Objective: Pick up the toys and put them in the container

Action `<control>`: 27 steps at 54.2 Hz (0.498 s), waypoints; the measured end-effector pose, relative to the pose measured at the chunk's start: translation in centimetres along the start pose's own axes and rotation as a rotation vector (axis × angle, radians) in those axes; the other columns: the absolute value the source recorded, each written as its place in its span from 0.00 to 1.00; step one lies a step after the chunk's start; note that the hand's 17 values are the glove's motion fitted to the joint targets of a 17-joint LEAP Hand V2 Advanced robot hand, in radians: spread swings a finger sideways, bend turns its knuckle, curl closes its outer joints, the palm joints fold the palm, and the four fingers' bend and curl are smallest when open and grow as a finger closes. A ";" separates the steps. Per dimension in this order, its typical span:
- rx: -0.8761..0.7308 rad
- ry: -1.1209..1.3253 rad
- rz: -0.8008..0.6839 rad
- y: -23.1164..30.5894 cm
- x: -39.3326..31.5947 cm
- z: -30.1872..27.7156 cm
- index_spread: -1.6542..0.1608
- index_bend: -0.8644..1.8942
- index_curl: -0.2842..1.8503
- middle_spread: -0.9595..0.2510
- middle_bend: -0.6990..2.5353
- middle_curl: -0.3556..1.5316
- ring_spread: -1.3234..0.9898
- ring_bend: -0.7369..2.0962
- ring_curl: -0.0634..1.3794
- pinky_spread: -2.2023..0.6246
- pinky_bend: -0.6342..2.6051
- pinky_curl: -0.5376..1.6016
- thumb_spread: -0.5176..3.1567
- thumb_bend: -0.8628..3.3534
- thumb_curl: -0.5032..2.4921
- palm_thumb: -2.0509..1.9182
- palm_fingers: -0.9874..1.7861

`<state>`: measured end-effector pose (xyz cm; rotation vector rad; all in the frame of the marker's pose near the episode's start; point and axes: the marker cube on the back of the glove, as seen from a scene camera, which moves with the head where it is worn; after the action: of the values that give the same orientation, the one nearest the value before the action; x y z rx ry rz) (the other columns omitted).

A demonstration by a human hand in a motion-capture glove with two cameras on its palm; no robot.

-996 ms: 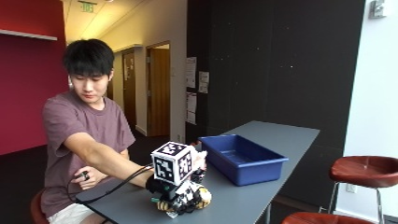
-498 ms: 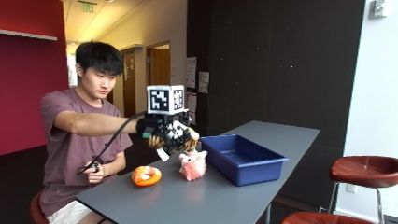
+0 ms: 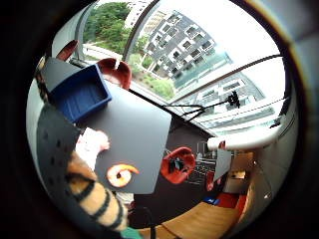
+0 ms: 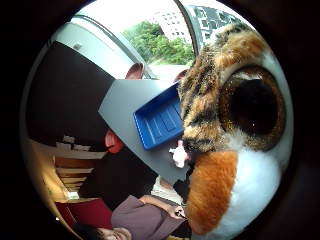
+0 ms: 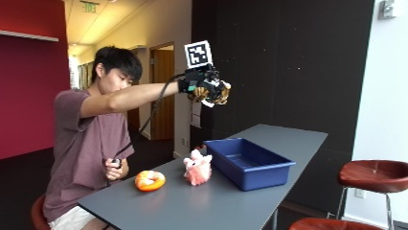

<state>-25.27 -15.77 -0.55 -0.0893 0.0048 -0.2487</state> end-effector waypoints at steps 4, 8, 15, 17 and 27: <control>0.000 -0.057 0.056 -2.3 -3.3 0.4 0.70 0.52 0.13 0.57 0.62 0.66 0.43 0.80 0.47 0.64 0.54 0.49 0.39 0.20 0.41 0.66 0.77; 0.009 -0.053 -0.140 -3.5 -5.3 1.6 0.70 0.52 0.13 0.57 0.62 0.66 0.43 0.80 0.47 0.64 0.54 0.49 0.39 0.20 0.41 0.66 0.77; 0.013 -0.034 -0.054 -6.9 -8.5 5.0 0.70 0.52 0.13 0.57 0.62 0.67 0.43 0.80 0.47 0.63 0.54 0.49 0.39 0.20 0.41 0.66 0.76; 0.001 -0.048 0.043 -7.9 -9.8 6.0 0.70 0.52 0.13 0.57 0.62 0.67 0.43 0.80 0.46 0.64 0.54 0.49 0.39 0.20 0.41 0.65 0.76; -0.240 0.072 -0.242 -8.2 -13.2 12.4 0.71 0.48 0.12 0.56 0.58 0.66 0.43 0.79 0.46 0.64 0.54 0.49 0.41 0.19 0.40 0.63 0.70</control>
<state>-39.91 -19.30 12.44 -0.3209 0.0957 -0.4925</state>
